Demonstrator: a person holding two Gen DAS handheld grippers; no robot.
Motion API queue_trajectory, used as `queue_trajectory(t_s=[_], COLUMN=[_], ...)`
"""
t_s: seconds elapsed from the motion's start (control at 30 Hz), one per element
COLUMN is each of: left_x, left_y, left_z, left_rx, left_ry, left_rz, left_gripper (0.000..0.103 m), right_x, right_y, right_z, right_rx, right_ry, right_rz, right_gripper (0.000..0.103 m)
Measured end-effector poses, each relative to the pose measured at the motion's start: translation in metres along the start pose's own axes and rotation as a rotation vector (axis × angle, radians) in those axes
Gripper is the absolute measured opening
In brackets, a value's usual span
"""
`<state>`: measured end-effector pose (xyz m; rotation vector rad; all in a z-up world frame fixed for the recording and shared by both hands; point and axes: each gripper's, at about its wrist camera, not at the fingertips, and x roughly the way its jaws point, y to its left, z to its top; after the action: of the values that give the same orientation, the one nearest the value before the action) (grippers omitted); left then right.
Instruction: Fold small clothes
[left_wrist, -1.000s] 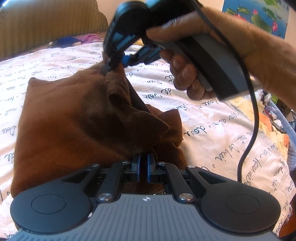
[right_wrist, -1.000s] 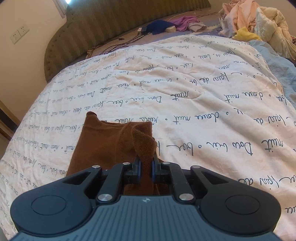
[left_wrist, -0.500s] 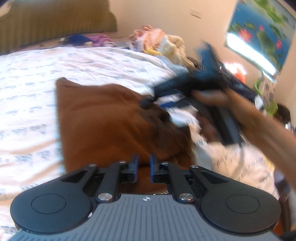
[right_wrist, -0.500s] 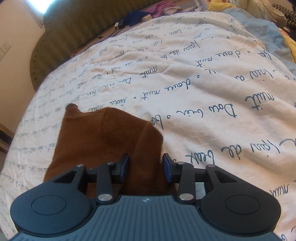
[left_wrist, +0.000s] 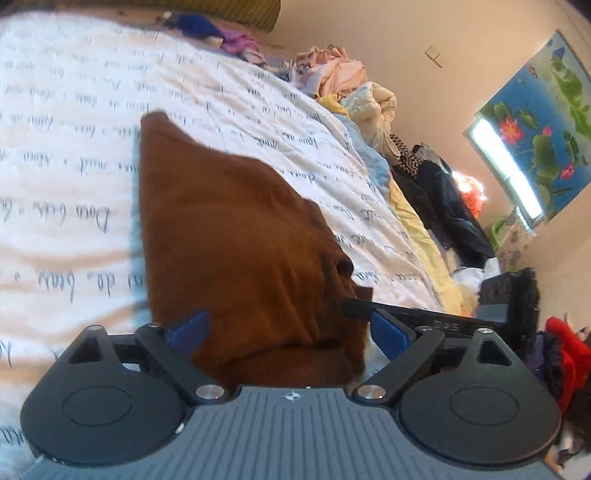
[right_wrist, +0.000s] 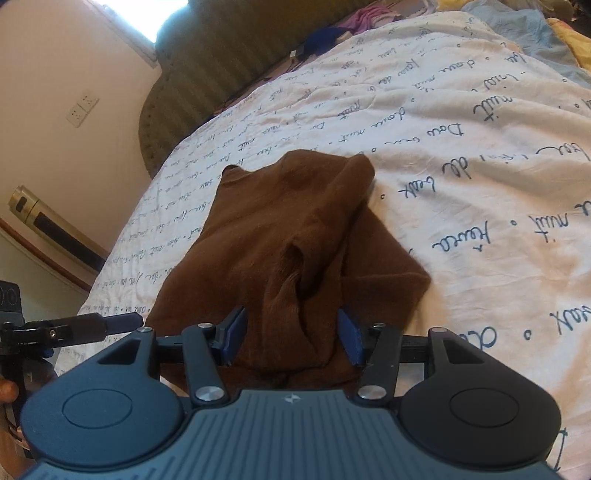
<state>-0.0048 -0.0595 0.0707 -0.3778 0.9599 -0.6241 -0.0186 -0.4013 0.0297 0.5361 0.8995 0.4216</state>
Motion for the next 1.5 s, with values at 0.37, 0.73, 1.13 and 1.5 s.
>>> queue_trajectory(t_s=[0.37,0.73,1.13,1.5], left_x=[0.015,-0.010,-0.022,0.062], left_y=[0.024,0.030,0.016,-0.024], left_z=[-0.006,-0.016,-0.006,-0.004], left_rx=[0.037,0.128,0.214,0.324], left_ry=[0.037,0.073,0.089,0.026], left_rz=[0.193,0.206,0.198,0.295], left_gripper=[0.077,0.078,0.085,0.096], right_x=[0.004,-0.040,-0.015,-0.016], right_y=[0.019,0.073,0.024,0.045], right_z=[-0.008,-0.008,-0.059,0.002], right_rx=[0.038,-0.042,-0.103,-0.099], right_ry=[-0.016,-0.071,0.047,-0.138], right_rz=[0.027,0.066,-0.139,-0.140], right_gripper=[0.008,0.006,0.010,0.016])
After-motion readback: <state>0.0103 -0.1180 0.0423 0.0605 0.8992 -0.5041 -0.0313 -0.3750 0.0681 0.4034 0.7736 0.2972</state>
